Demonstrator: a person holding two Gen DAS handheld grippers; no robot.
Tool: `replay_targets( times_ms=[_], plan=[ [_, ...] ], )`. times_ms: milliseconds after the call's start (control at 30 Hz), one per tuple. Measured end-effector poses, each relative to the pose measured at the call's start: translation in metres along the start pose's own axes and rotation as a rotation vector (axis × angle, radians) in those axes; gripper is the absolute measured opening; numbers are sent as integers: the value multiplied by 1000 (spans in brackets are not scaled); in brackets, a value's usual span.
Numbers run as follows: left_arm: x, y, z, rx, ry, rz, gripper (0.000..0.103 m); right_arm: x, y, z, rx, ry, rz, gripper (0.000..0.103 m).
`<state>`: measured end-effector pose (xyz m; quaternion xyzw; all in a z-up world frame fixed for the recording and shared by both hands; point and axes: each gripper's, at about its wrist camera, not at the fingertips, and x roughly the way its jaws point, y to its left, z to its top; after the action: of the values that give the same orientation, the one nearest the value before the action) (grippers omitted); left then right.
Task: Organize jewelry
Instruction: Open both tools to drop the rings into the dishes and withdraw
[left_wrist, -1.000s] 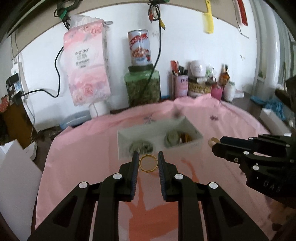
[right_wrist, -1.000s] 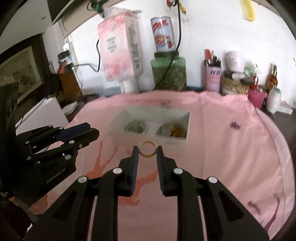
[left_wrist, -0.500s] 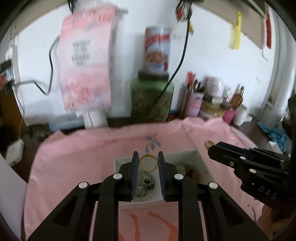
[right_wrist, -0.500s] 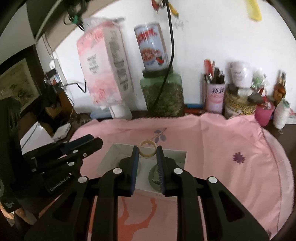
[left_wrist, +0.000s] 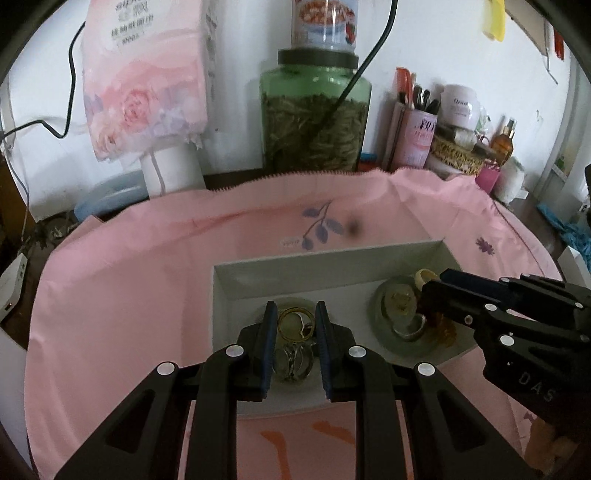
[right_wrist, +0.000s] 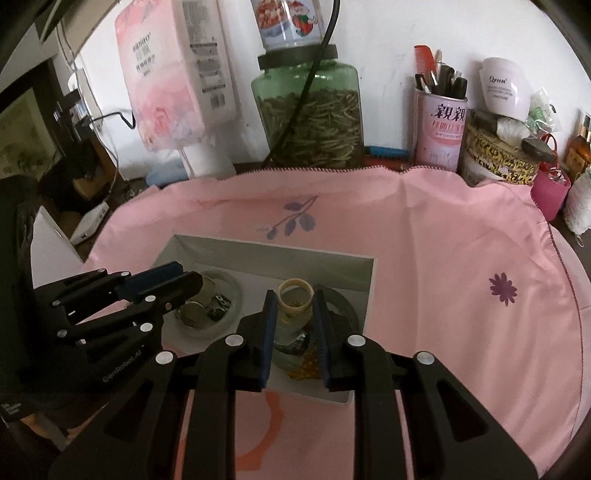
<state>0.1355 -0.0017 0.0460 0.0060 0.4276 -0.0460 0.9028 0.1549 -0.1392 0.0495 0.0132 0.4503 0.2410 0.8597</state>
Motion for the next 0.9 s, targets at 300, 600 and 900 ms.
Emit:
replay_targets(
  times_ms=[300, 600, 900],
  plan=[
    [-9, -3, -2, -4, -20, 7, 38, -14, -3, 2, 19, -40, -3, 40],
    [-44, -14, -12, 1, -84, 67, 77, -58, 3, -1, 46, -135, -101, 82],
    [-65, -10, -47, -42, -71, 106, 86, -69, 4, -37, 86, -150, -143, 91]
  ],
)
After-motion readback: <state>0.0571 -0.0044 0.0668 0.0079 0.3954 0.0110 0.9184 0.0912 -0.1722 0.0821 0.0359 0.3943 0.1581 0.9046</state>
